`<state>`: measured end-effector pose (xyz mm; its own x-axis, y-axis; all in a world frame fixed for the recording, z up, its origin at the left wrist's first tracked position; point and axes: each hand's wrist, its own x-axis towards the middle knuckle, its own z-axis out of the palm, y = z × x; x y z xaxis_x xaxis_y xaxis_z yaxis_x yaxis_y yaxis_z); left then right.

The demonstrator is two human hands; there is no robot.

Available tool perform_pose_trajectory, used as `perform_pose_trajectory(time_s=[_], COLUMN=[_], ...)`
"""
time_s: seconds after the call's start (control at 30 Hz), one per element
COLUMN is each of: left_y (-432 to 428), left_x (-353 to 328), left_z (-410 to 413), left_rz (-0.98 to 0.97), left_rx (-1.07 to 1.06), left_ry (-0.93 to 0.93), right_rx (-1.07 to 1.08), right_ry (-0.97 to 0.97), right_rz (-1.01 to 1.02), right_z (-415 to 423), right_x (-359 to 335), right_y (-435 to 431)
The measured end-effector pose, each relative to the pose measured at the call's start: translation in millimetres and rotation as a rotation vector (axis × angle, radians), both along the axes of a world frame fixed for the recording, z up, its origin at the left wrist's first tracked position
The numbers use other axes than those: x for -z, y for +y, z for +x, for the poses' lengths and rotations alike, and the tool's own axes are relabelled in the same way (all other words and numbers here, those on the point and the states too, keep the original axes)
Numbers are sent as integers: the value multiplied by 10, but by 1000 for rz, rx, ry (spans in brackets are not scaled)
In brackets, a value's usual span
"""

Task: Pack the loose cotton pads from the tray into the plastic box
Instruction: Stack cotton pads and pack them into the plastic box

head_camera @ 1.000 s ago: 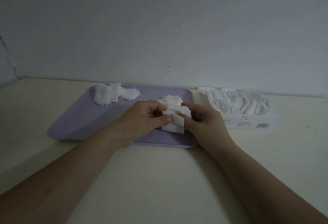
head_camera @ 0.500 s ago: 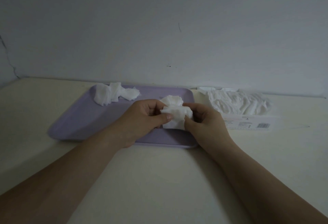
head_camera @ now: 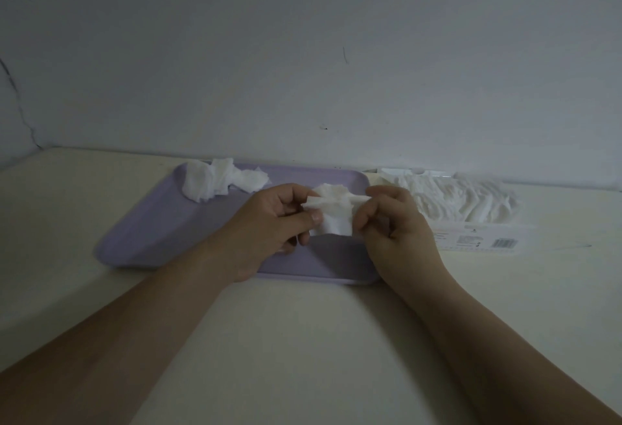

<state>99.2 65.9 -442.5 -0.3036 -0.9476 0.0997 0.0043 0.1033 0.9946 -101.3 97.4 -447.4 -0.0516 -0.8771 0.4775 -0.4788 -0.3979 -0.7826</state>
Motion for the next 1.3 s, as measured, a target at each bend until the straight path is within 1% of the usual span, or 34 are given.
perform_pose_trajectory(time_s=[0.2,0.33,0.43,0.5,0.7,0.9,1.0,1.1,1.17,1.23,1.3], left_y=[-6,-10,-5,-6,-38,-38,-49,-72,-77,-66,-41], left_x=[23,31,34,36,34,30,47,48,37,22,16], left_z=[12,6,2,0,-4,5,-7,-8,8,14,7], left_rz=[-6,3,-9,-5,37,71,42,0,-12,-14,-15], left_rx=[39,25,29,28,-13,-21,-117,-285,-344,-331,-251], left_ry=[14,7,-49,-57,-41,33,26,21,50,78,80], right_rx=[-112,-177,-158,-146,-106,-92,-85,-49,-23,-16,-42], right_ry=[-166,-231,-266,-281,-252,-377,-390,-318,-284,-308,-337], right_rz=[125,128,142,165,137,190,190,183,188,200,217], right_z=[11,-29,-17,-14,-23,-23,-15,-20,-12,-7,0], right_x=[28,-2,-4,11,25,24,19,35,40,38,22], right_y=[-3,21,23,9,25,3,9,10,19,19,20])
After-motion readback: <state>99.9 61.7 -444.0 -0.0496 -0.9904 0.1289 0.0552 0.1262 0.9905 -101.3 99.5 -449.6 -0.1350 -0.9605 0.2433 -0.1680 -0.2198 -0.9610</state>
